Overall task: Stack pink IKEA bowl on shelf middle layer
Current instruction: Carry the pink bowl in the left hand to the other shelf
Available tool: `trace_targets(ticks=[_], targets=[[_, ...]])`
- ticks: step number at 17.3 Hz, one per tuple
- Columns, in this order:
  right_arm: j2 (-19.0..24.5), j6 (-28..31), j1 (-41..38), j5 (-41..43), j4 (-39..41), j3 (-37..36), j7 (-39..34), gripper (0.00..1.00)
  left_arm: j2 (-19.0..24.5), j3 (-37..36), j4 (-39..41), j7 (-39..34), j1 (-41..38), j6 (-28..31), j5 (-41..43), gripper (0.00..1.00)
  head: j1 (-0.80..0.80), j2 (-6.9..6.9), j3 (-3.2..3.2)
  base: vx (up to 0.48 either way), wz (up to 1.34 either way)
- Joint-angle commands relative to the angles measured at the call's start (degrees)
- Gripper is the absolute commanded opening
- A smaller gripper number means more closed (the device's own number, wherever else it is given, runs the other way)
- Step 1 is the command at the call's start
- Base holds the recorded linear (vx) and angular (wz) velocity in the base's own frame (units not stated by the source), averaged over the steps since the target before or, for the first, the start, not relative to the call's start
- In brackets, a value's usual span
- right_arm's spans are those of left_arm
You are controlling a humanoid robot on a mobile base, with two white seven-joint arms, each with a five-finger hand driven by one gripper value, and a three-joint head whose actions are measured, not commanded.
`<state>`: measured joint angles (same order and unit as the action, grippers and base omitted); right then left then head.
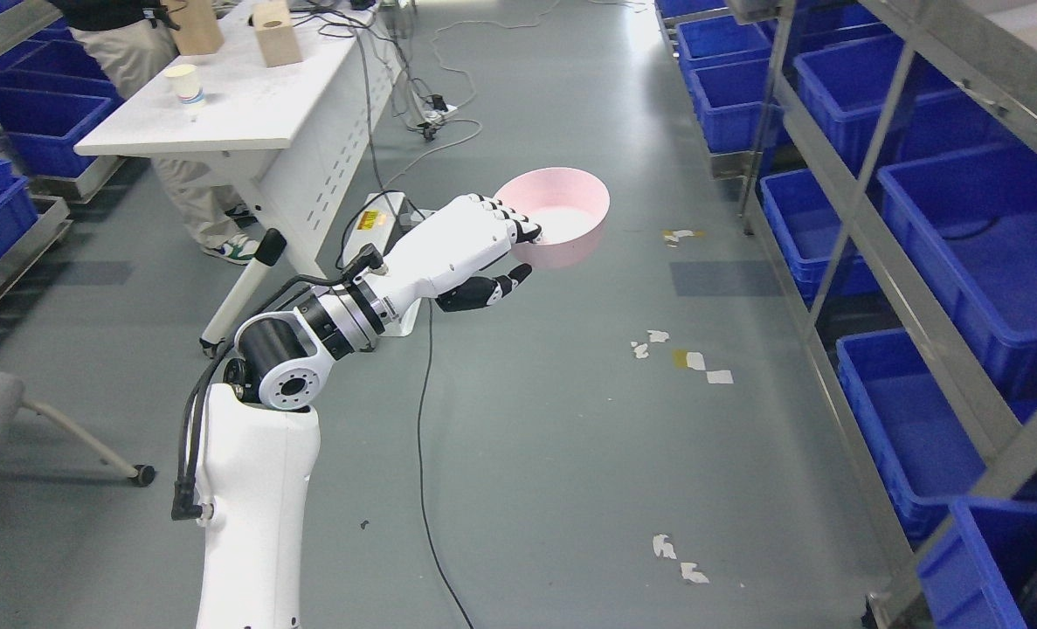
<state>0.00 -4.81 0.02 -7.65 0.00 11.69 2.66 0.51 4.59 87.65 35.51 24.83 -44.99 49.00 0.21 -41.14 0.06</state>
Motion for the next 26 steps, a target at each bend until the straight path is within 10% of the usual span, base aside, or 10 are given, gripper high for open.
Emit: trace_targets(ticks=[1, 26], targets=[[-1.0, -0.03, -0.9, 0.0, 1.0, 0.0, -0.02, 1.0, 0.49, 1.12, 1.3, 0.0, -0.75, -0.01, -0.31, 0.02, 0.0, 0.0, 0.0, 0.255, 0.53], [-1.0, -0.03, -0.9, 0.0, 1.0, 0.08, -0.02, 1.0, 0.49, -4.76, 1.38, 0.08, 2.68, -0.01, -5.04, 0.02, 0.0, 0.0, 0.0, 0.445, 0.06]])
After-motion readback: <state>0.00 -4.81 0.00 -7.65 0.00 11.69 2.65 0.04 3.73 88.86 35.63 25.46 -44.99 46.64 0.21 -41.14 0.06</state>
